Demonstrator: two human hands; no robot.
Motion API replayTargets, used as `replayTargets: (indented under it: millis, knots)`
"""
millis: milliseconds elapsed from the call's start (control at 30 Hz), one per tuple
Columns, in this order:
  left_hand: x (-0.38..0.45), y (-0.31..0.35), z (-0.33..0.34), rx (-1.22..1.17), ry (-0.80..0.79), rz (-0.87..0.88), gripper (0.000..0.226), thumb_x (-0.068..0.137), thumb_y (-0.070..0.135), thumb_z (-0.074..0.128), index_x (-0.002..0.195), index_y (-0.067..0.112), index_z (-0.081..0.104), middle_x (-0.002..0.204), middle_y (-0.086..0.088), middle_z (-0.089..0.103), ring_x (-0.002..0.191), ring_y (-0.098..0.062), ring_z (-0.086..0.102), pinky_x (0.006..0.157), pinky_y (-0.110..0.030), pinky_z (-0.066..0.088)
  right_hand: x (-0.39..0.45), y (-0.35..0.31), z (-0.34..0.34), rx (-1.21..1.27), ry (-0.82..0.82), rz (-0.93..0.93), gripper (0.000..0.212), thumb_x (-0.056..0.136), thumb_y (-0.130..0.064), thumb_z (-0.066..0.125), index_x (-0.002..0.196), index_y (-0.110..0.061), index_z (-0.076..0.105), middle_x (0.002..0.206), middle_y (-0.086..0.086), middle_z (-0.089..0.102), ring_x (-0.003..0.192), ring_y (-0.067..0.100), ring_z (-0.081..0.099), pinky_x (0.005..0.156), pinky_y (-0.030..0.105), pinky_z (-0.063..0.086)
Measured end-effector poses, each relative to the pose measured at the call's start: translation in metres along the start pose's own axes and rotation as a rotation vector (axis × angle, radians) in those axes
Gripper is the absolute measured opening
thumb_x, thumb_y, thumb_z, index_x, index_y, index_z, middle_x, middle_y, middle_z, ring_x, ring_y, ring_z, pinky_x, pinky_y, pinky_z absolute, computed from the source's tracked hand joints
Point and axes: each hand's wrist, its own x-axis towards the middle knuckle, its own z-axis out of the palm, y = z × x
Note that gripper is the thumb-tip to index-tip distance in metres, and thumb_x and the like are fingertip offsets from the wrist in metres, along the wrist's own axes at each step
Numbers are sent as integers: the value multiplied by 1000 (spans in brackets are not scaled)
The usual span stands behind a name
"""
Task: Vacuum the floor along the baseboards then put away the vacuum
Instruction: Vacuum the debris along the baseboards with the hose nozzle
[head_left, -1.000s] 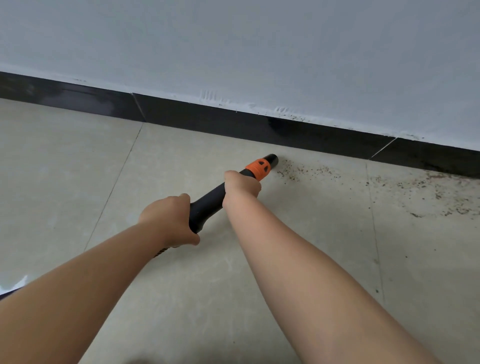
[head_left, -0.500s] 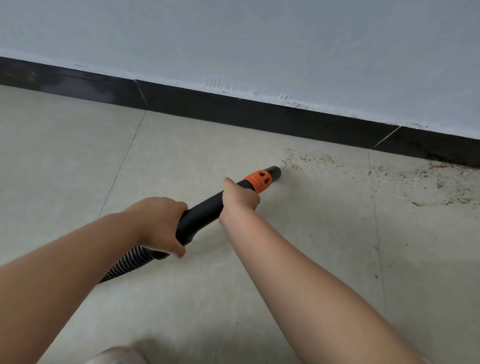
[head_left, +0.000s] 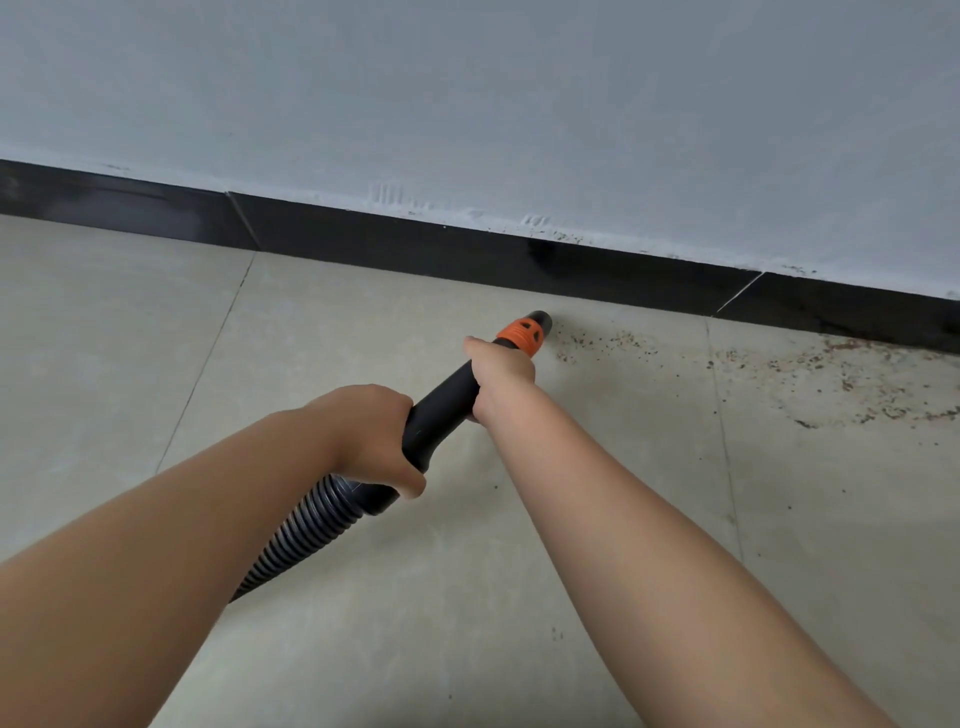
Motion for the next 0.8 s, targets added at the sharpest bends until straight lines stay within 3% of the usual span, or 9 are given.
replayTargets:
  millis: [133,300,433,533,733,800]
  knots:
    - [12,3,-8,-50,4,-24,26,64,39,71,73,29,49,77,8,61,73,-11,59,60,-22,44,4,-14,-1,-7,-13,-13,52,86,-19,64,130,-7,39,102,6,45,91,25,48,79,38,47]
    - [11,4,-15,-66,-13,-51,26,64,35,73,74,28,50,78,8,61,74,-10,59,60,-21,44,3,-17,-1,5,-2,-28,52,86,-18,62,130,-7,37,96,6,44,91,24,47,90,38,48]
    - [-3,-1,-18,-66,-90,-56,27,65,31,74,75,28,50,80,8,62,80,-12,62,70,-25,50,-5,-2,-2,48,-15,-5,56,88,-22,62,134,-6,34,120,9,52,104,27,53,91,40,49]
    - [-13,-5,-20,-70,-155,-51,25,65,27,75,76,29,53,80,10,64,81,-11,63,73,-26,51,-12,13,-5,120,-39,19,58,87,-22,62,135,-7,33,122,9,51,93,25,49,88,41,49]
    - [-20,-2,-26,-96,-234,-39,35,45,35,69,77,27,57,80,8,67,80,-12,66,74,-28,54,-17,23,-14,186,-56,23,55,89,-19,61,135,-6,34,92,3,43,89,24,46,84,42,51]
    - [-18,0,-26,-112,-228,-36,34,49,34,74,77,26,57,82,6,67,82,-13,66,76,-29,54,-15,19,-15,159,-62,16,55,89,-18,61,135,-6,34,88,2,41,89,24,46,79,40,50]
